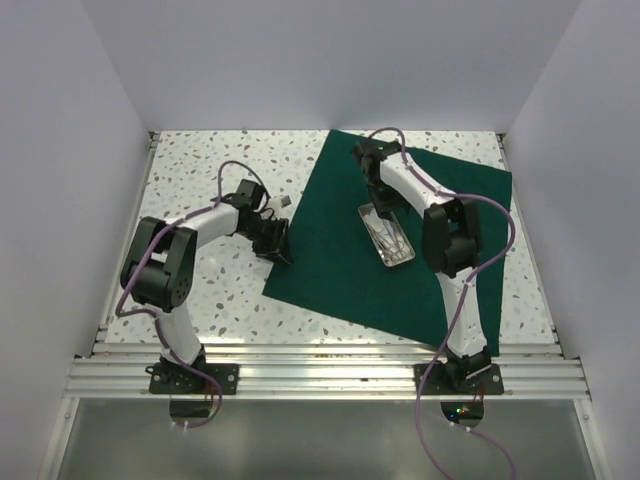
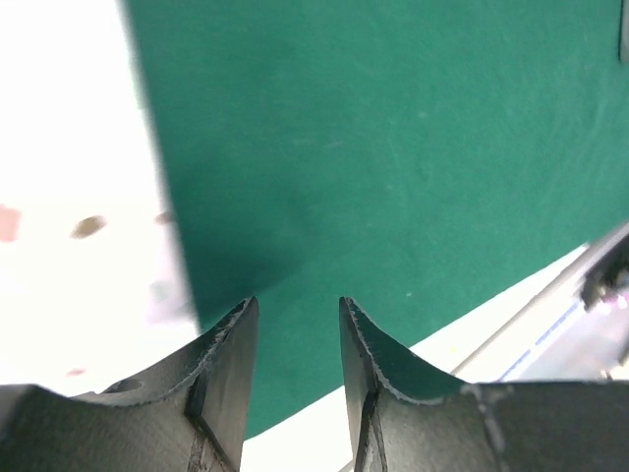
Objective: Prepare the surgical pack
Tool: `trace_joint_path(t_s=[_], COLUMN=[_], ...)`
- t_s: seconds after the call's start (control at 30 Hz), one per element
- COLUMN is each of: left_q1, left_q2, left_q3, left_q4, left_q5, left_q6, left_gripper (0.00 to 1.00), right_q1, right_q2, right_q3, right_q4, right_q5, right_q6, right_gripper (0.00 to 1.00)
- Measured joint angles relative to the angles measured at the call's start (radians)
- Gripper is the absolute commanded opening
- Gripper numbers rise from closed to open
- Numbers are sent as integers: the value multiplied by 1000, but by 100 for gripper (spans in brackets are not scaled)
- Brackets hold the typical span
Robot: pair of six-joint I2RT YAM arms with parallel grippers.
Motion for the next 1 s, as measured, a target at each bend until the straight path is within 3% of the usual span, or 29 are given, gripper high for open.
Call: trace_joint_path(t_s=[0.07,0.2,0.23,0.3,0.5,0.8,0.87,1.0], left_q1=[18,86,105,135,159,202,208,212], left_q2=[-32,-98,-108,-124,-154,-191,-191,-190], left_q3=[-11,-26,-26,-26,-28,-56,-60,-60], left_q4=[5,11,14,16,10,9,8,10], left_q5=[-32,-89,-102,-134,-230,-280,-283,-283], left_q6=[-8,-28,-34,-46,-71,-97,-105,-115], left_gripper=[42,42,41,41,42,42,41,41], right_q1=[12,77,101,148,250,323,346,380], right_q2=[-13,-51,-52,-40,100,213,211,106], right_q3=[32,45,51,69,212,242,229,34], right_q4=[6,83,109,154,216,236,240,325], right_q5=[-7,-122,-164,-250,-369,-429,-442,-502], right_q6=[32,90,108,148,206,197,181,162], right_gripper=[46,28,12,1,0,0,0,0])
